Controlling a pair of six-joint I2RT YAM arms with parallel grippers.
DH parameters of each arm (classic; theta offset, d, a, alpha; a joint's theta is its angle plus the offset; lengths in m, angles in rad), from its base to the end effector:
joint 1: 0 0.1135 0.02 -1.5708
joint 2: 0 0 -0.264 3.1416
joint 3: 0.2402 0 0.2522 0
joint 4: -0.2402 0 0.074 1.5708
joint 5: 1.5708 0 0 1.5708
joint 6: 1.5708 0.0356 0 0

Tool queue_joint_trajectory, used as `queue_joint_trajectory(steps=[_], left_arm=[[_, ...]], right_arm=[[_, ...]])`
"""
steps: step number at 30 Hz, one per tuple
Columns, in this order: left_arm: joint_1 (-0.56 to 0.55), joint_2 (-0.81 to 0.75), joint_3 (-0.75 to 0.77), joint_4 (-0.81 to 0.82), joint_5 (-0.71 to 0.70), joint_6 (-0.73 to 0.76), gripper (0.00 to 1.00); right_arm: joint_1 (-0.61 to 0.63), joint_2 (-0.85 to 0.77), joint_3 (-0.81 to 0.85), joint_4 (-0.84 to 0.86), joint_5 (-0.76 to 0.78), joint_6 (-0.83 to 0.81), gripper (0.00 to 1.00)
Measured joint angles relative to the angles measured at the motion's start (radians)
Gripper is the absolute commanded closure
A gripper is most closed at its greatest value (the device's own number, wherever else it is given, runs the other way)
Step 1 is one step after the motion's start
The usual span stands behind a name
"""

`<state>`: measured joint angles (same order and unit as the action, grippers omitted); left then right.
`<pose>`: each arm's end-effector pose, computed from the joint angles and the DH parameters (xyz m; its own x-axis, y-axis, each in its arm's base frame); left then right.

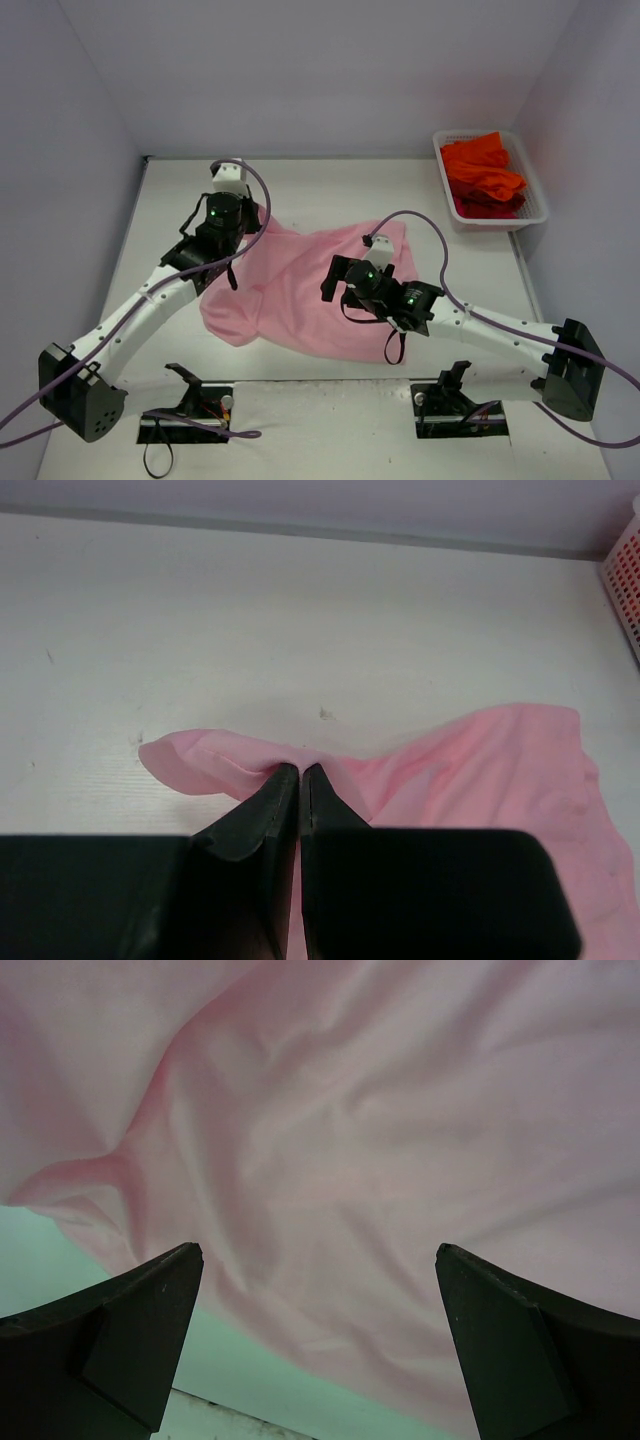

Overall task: Fold and stack the t-shirts
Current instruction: Flatten the tshirt out

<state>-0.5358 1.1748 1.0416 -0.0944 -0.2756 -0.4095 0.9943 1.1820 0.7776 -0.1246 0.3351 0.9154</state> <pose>0.2409 -0.1318 0.3596 -0.2828 -0.2776 -0.9181 0.1643 0.9290 -0.3316 0.1524 0.2130 0.2623 -0.6727 0.3390 -0.6577 -0.1701 0.7942 0.5833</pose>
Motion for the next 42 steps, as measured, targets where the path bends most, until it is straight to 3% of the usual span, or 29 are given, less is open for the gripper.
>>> queue_joint_trajectory(steps=[18, 33, 42], left_arm=[[0.050, 0.021, -0.027, 0.061, 0.049, 0.062, 1.00], [0.176, 0.021, -0.027, 0.053, 0.071, 0.061, 1.00], [0.212, 0.021, -0.027, 0.049, 0.090, 0.051, 1.00]], right_arm=[[-0.023, -0.106, -0.019, -0.008, 0.022, -0.009, 0.00], [-0.504, 0.197, 0.165, 0.036, -0.158, -0.230, 0.00], [-0.703, 0.391, 0.224, 0.135, -0.317, -0.291, 0.00]])
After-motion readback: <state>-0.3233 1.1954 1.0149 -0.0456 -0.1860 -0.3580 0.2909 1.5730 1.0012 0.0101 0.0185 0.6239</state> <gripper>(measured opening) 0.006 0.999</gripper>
